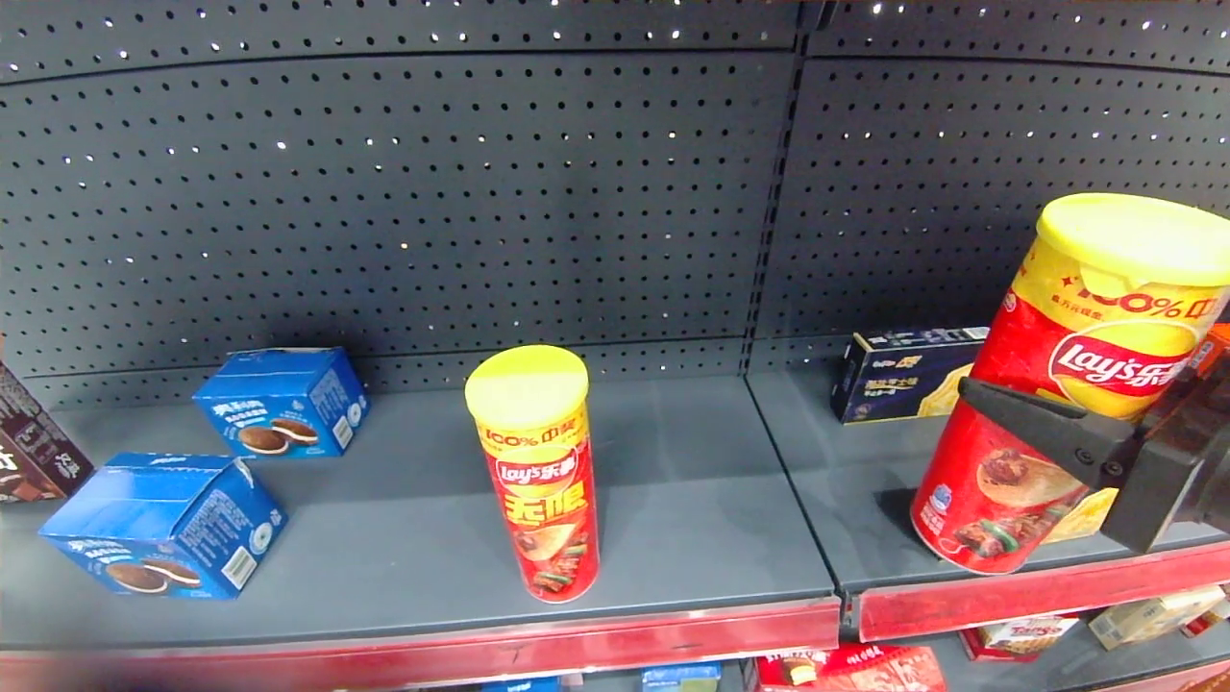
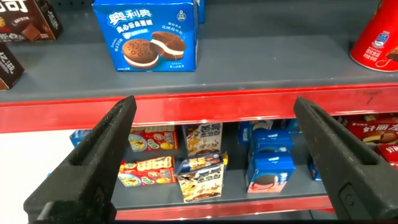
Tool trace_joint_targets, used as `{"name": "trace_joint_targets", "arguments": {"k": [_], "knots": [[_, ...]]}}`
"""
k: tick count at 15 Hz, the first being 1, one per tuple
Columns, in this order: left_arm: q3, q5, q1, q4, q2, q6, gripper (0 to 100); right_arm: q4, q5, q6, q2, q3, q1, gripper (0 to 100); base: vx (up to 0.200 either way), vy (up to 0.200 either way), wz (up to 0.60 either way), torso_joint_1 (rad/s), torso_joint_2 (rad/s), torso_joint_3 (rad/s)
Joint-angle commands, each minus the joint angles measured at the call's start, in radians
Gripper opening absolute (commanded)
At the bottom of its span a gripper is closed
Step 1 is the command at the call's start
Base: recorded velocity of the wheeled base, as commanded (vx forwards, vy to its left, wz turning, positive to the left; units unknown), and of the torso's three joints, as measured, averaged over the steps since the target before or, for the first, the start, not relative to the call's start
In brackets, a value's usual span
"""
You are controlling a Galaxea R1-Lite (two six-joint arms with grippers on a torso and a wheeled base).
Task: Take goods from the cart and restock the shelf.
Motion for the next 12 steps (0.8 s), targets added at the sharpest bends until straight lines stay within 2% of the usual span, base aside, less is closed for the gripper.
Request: {"name": "trace_joint_targets", "arguments": {"k": [1, 2, 10, 12], "knots": [[0.000, 0.001, 0.000, 0.000, 0.000, 0.000, 100, -0.001, -0.006, 0.002, 0.008, 0.001, -0.001, 0, 0.000, 0.000, 0.60, -0.002, -0.01, 0.007], [0.000, 0.001, 0.000, 0.000, 0.000, 0.000, 100, -0.001, -0.009, 0.000, 0.005, 0.001, -0.006, 0, 0.000, 0.000, 0.60, -0.007, 0.01, 0.007], [0.000, 0.001, 0.000, 0.000, 0.000, 0.000, 100, -0.001, 0.001, 0.002, 0.014, 0.004, -0.015, 0, 0.000, 0.000, 0.00, 0.000, 0.00, 0.000], [0.000, 0.001, 0.000, 0.000, 0.000, 0.000, 100, -0.001, 0.041, 0.042, 0.036, 0.021, -0.015, 0, 0.000, 0.000, 0.00, 0.000, 0.00, 0.000]]}}
